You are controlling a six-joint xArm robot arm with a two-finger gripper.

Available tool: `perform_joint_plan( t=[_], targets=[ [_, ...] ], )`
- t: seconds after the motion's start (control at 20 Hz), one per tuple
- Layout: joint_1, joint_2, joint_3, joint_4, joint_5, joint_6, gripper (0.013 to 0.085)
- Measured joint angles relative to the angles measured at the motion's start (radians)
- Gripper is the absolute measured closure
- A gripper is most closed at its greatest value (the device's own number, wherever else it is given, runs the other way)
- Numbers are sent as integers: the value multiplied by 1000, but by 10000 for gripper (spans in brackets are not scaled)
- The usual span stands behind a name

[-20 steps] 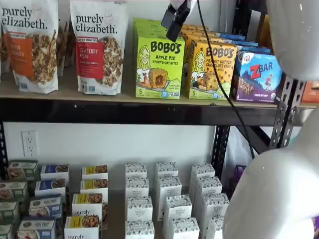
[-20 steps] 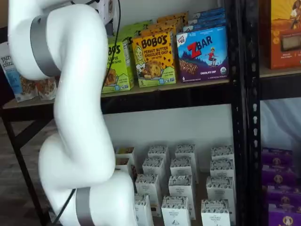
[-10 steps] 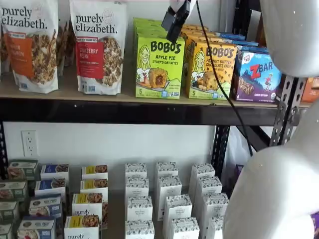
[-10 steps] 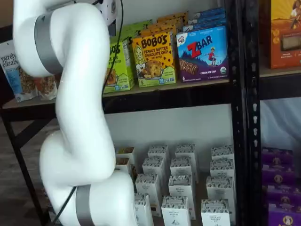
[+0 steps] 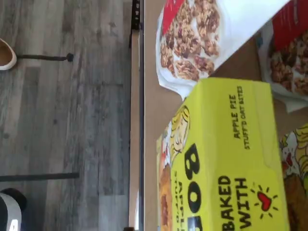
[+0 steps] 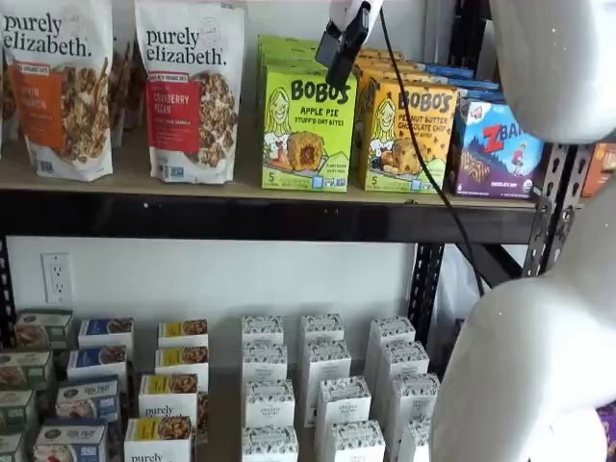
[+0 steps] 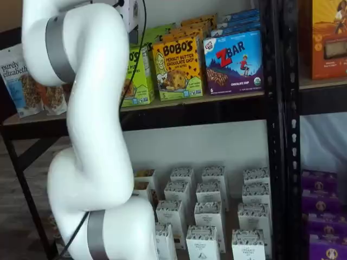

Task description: Pick the green box on the top shelf, the fourth from the left

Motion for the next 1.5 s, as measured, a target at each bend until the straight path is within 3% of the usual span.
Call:
perform_joint_plan(
  t=[0.75, 1.5],
  targets=[
    [18, 40, -19, -64, -2, 2, 130],
    [32, 47, 8, -93, -22, 3, 130]
  ],
)
